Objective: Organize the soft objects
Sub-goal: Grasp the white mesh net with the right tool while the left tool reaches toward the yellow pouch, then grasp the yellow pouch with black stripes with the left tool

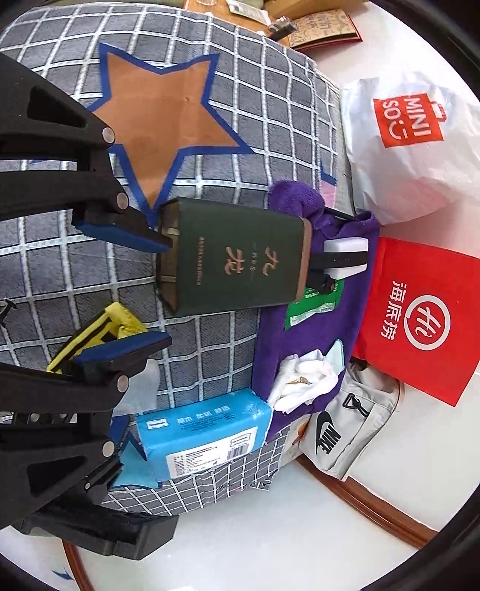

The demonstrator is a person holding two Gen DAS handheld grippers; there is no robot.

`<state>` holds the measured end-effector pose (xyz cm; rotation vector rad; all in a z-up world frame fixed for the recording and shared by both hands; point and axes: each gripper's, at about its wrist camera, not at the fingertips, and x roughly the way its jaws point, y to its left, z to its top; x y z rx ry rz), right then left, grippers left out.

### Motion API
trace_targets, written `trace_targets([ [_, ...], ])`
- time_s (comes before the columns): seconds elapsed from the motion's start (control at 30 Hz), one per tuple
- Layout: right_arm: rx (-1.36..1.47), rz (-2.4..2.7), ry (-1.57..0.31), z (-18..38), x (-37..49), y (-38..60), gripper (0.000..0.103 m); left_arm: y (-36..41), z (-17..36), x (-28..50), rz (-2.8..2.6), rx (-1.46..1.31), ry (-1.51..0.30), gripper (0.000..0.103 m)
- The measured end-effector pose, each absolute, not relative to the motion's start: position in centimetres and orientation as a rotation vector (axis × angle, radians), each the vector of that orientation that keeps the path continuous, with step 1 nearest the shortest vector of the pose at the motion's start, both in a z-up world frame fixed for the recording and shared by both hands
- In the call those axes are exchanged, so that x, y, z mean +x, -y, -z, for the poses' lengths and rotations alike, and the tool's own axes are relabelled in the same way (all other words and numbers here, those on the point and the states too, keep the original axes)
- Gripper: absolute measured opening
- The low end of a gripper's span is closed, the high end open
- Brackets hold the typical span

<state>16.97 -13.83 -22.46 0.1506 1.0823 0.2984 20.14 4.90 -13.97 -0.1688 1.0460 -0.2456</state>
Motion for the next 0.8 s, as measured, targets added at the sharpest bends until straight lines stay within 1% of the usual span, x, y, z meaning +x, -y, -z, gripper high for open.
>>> trace_targets([
  [0.03, 0.146, -0.296, -1.073, 22.5, 16.9, 13.8, 0.084, -4.9, 14.1, 19.9, 0.244, -0.168, -1.048, 0.044],
  [0.1, 0.155, -0.298, -1.061, 22.4, 16.8, 14.1, 0.073, -4.8, 14.4, 19.1, 0.238, -0.160, -1.053, 0.045],
  [0.13, 0.167, -0.305, -1.058, 22.3, 16.7, 14.3, 0.069, -4.8, 14.7, 18.7, 0.235, -0.156, -1.058, 0.045],
  [0.2, 0.202, -0.325, -1.057, 22.3, 16.6, 14.9, 0.055, -4.7, 15.0, 18.2, 0.234, -0.156, -1.069, 0.045],
  [0.27, 0.222, -0.339, -1.058, 22.2, 16.4, 15.3, 0.047, -4.7, 15.3, 17.6, 0.229, -0.159, -1.073, 0.045],
  [0.37, 0.228, -0.359, -1.030, 21.5, 15.7, 15.7, 0.046, -4.7, 15.5, 16.8, 0.223, -0.160, -1.075, 0.045],
  [0.4, 0.224, -0.366, -1.009, 21.1, 15.2, 15.9, 0.041, -4.7, 15.5, 16.6, 0.220, -0.161, -1.077, 0.045],
  [0.43, 0.223, -0.371, -1.001, 20.9, 15.0, 16.0, 0.037, -4.6, 15.6, 16.4, 0.218, -0.161, -1.079, 0.045],
  [0.5, 0.225, -0.383, -0.991, 20.4, 14.3, 16.2, 0.026, -4.5, 15.8, 16.0, 0.211, -0.164, -1.085, 0.045],
  [0.67, 0.208, -0.401, -0.946, 19.4, 12.5, 16.8, 0.019, -3.3, 16.7, 15.4, 0.214, -0.159, -1.106, 0.045],
  [0.8, 0.176, -0.386, -0.911, 18.9, 10.7, 18.0, 0.018, -2.3, 17.8, 15.1, 0.216, -0.166, -1.134, 0.045],
])
